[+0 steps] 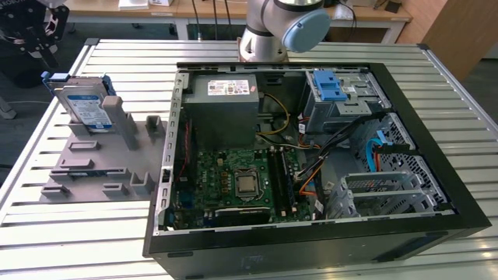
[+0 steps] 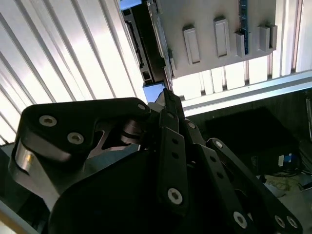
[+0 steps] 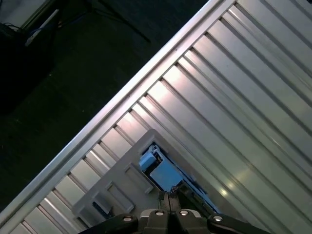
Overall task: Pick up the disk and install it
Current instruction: 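Pick up the disk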
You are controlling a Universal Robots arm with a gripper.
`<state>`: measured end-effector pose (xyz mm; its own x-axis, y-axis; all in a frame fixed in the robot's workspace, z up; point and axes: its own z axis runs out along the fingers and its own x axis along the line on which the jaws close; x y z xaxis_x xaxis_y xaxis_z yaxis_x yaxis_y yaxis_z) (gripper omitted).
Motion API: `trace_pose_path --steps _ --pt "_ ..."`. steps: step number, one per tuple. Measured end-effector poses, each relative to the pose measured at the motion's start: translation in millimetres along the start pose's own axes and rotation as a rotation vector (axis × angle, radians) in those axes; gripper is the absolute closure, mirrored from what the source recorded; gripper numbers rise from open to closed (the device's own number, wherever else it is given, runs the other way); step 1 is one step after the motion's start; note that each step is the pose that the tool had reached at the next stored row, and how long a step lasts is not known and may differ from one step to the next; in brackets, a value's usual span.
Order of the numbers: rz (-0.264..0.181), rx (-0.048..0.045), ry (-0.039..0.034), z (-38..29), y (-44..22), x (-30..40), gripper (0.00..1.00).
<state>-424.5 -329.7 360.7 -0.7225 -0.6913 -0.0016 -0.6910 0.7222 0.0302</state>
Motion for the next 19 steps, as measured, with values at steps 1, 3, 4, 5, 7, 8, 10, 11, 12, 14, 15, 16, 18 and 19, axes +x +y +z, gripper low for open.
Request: trace_pose_path --steps 1,3,4,5,7,8,10,11,12,14,15,16,18,19 --pt "-0.01 0.0 0.0003 0.0 0.0 0.0 0.89" --pt "-0.032 0.0 0.001 0.1 0.0 0.0 0.89" --pt "-0.042 -0.0001 0.0013 0.1 0.0 0.0 0.89" --pt "-0.053 -0.0001 0.0016 0.1 0.0 0.0 0.89" --pt "-0.074 -0.0001 0.0023 0.1 0.0 0.0 0.89" --pt "-0.084 -0.0001 0.0025 0.2 0.0 0.0 0.89" --pt "-0.107 -0.0002 0.0032 0.2 0.0 0.0 0.89" --pt "-0.118 -0.0002 0.0036 0.2 0.0 0.0 0.89" --pt "-0.13 -0.0002 0.0039 0.3 0.0 0.0 0.89" --pt "-0.153 -0.0002 0.0046 0.3 0.0 0.0 0.89" --pt "-0.165 -0.0003 0.0051 0.3 0.0 0.0 0.89" --pt "-0.178 -0.0003 0.0054 0.4 0.0 0.0 0.89" --pt "-0.202 -0.0003 0.0061 0.5 0.0 0.0 0.89" --pt "-0.215 -0.0004 0.0065 0.5 0.0 0.0 0.89"
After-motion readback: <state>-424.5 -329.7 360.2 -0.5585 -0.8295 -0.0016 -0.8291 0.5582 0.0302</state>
